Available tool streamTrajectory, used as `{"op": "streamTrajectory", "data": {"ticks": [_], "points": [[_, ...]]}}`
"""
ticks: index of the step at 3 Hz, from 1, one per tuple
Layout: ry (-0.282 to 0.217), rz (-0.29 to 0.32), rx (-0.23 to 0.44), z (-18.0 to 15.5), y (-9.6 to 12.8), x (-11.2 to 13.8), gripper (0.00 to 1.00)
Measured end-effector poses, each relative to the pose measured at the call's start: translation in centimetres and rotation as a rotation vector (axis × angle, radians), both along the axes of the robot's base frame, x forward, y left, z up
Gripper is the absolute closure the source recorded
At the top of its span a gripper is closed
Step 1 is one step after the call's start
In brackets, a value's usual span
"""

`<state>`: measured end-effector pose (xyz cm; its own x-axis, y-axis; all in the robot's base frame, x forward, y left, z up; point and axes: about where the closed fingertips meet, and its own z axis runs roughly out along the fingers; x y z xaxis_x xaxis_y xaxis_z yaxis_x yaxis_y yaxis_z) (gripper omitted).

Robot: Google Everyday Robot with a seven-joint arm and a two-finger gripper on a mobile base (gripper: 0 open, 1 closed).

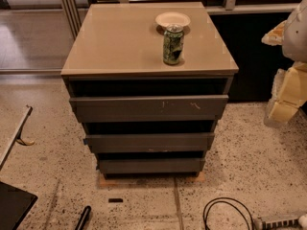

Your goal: Open bottom drawer

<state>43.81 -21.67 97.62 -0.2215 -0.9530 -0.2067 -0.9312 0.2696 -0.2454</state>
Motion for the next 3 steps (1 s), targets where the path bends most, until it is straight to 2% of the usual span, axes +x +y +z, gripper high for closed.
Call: {"op": "streamTrajectory", "data": {"ticks": [1,2,3], "points": [[0.0,0.0,0.0,0.0,0.0,0.0,0.0],[-0.01,0.076,0.004,-2.3,0.6,0.1,0.0],[-0.021,0.196,0.032,-7.8,1.7,-0.6,0.0]]}}
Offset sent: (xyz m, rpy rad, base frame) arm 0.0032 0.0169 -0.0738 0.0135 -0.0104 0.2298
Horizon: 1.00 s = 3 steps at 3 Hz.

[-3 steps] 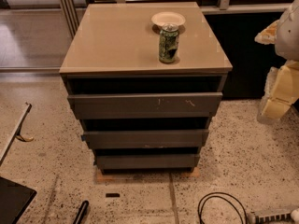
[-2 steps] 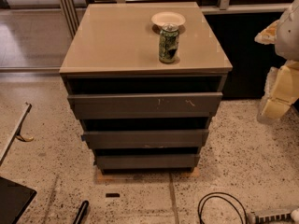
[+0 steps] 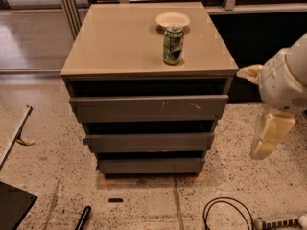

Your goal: Open bottom drawer

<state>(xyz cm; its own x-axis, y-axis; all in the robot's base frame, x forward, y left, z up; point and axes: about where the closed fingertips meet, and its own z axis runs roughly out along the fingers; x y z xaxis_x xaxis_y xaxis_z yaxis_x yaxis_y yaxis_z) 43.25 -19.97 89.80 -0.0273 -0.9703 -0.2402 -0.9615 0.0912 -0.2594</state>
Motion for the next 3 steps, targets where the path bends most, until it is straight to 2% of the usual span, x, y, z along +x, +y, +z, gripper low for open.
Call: {"op": "streamTrajectory", "data": {"ticks": [1,2,3], "points": [[0.02,0.095,0.065,-8.7,0.6,-1.1,0.0],[0.055,0.127,0.136,-18.3,1.4,-1.6,0.0],[0.074,0.108,0.223,-27.0,3.1,-0.6,0.0]]}}
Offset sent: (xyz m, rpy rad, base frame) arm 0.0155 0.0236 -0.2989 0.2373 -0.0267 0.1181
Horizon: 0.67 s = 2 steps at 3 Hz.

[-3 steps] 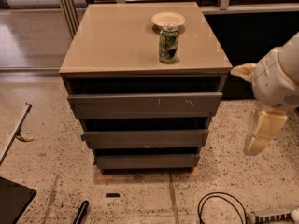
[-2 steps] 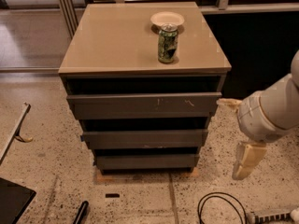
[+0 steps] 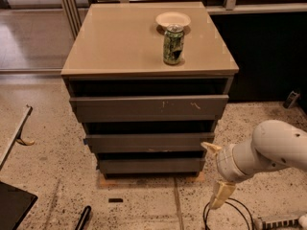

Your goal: Open bottom drawer

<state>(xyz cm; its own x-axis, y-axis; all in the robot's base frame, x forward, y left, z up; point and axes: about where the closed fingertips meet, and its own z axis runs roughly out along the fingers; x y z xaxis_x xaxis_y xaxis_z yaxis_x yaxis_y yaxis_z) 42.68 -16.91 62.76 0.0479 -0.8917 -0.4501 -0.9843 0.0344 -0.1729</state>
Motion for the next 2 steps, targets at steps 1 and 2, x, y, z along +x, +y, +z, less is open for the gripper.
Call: {"op": "streamTrajectory", "data": {"ticks": [1,2], "points": [[-0.039,-0.038,0.022,-1.43,0.08,1.75,0.0],[-0.039,-0.038,0.023,-1.44,0.09,1.75,0.0]]}}
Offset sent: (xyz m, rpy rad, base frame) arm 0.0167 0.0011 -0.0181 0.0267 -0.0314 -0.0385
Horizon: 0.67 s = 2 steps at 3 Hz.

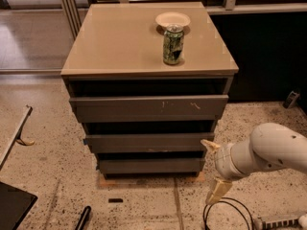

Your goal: Open bottom drawer

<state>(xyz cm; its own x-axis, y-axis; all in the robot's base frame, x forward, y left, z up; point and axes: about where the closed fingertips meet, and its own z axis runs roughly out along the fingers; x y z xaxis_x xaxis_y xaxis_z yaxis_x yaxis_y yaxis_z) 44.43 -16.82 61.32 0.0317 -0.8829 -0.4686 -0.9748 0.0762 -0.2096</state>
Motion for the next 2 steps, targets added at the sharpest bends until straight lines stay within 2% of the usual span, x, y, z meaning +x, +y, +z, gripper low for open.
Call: {"op": "streamTrajectory", "data": {"ticks": [1,2], "points": [[0.013,0.016,0.006,-0.5,0.3,0.1,0.0],[0.056,0.065,0.011,-4.2,0.7,0.5,0.0]]}}
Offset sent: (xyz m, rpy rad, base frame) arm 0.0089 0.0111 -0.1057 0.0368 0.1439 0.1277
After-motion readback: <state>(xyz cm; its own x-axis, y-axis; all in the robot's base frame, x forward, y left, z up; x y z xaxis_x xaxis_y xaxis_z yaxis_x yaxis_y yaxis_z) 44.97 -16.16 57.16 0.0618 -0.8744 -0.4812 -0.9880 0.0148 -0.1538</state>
